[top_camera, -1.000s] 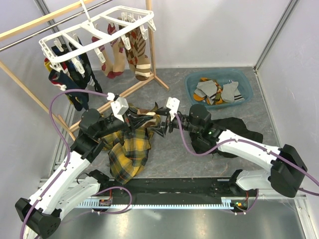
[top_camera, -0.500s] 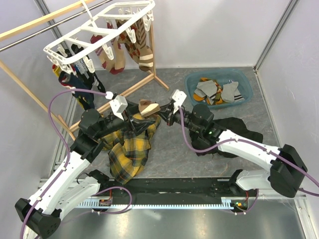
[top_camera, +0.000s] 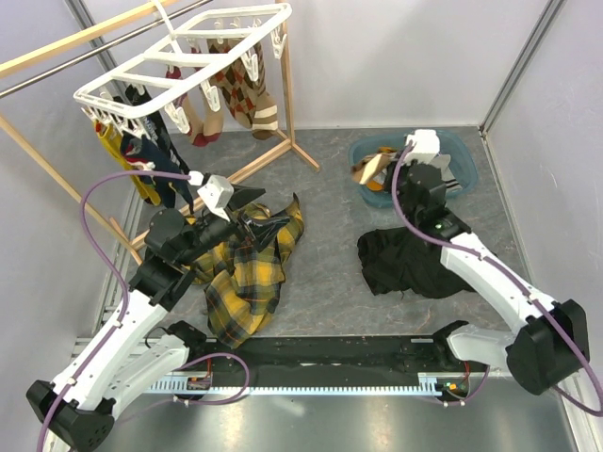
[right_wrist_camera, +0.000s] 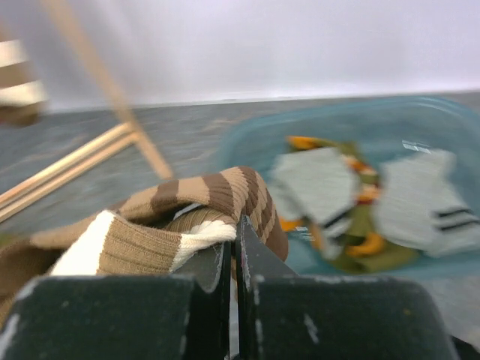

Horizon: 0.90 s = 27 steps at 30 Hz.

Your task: Remove the socks clipped to the hanger

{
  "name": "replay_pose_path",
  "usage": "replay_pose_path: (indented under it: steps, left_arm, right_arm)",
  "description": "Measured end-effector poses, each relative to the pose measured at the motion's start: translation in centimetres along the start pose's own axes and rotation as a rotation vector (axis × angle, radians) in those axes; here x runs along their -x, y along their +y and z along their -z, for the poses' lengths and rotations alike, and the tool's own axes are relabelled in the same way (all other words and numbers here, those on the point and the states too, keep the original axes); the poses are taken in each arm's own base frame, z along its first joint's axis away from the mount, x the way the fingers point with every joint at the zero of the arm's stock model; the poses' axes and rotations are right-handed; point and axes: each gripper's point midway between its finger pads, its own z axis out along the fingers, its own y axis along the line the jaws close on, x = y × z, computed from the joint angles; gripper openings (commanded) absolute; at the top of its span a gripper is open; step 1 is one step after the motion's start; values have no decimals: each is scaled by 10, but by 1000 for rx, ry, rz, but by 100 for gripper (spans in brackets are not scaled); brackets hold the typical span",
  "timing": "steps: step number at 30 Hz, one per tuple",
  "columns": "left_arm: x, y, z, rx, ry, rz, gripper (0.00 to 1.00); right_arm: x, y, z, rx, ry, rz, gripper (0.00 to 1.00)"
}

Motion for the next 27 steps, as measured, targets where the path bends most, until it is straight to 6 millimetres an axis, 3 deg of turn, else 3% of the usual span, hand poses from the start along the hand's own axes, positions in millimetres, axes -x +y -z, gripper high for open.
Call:
replay_pose_path:
  steps: [5, 8, 9, 10, 16, 21, 24, 27]
  left_arm:
    - [3, 7, 1, 46, -12, -3, 99]
    - [4, 10, 2, 63, -15, -4, 99]
    - [4, 11, 2, 70, -17, -4, 99]
    - [4, 12, 2, 74, -17, -4, 99]
    - [4, 15, 2, 91, -17, -8, 99]
    - [4, 19, 3, 112, -18, -14, 99]
    - [5, 22, 3, 127, -20, -14, 99]
    - [5, 25, 3, 144, -21, -15, 99]
  right_arm:
    - [4, -69, -23, -207, 28, -37, 0]
    - [0, -100, -34, -287, 47, -56, 0]
    - [-3, -109, -40, -310, 57, -61, 4]
    - [-7, -116, -45, -329, 69, -64, 18]
    - [-46, -155, -84, -415, 182, -69, 50]
    - [-69, -164, -93, -429, 282, -64, 61]
    - [-65, -151, -97, -374, 280, -84, 63]
    - [-55, -125, -107, -268, 241, -115, 63]
